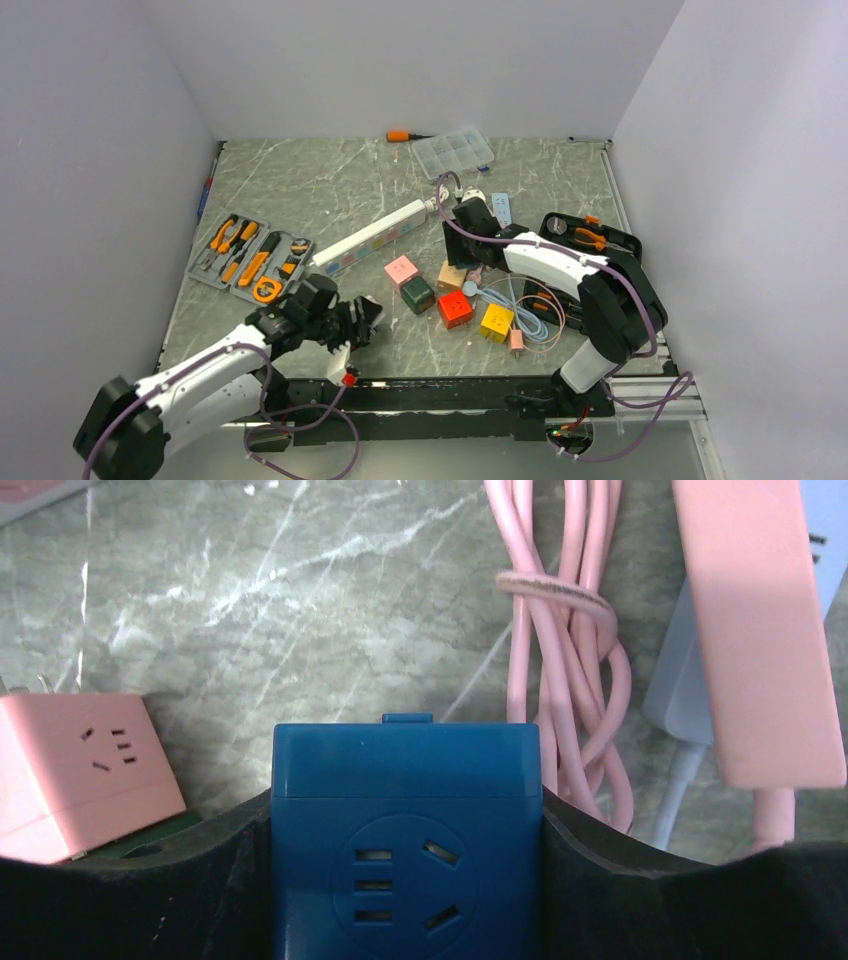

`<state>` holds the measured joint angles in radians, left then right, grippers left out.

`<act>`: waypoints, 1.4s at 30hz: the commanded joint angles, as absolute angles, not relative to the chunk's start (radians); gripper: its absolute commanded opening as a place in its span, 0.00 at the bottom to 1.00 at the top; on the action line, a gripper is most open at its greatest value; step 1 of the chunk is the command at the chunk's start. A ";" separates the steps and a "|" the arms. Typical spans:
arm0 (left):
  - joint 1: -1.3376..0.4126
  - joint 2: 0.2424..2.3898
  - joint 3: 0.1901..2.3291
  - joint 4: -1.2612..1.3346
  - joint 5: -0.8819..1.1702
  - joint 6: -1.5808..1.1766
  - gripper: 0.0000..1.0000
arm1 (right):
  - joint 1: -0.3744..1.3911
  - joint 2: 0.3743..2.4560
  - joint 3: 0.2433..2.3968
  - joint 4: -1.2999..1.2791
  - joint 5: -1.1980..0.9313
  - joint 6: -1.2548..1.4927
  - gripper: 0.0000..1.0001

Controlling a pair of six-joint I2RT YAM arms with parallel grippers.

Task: Pull the plug off the socket
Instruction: Place the plug at the center of the board, then place the plug at the corner of the board.

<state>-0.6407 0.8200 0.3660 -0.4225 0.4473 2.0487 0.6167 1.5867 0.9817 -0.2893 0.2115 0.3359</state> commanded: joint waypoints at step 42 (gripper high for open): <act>-1.287 1.629 0.875 -0.158 0.109 1.468 0.99 | 0.616 1.137 0.927 -0.310 0.197 0.346 1.00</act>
<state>-1.2682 1.6573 0.8261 -0.0040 0.1471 1.5818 0.6167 1.1633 0.9318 -0.3134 0.1997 0.3477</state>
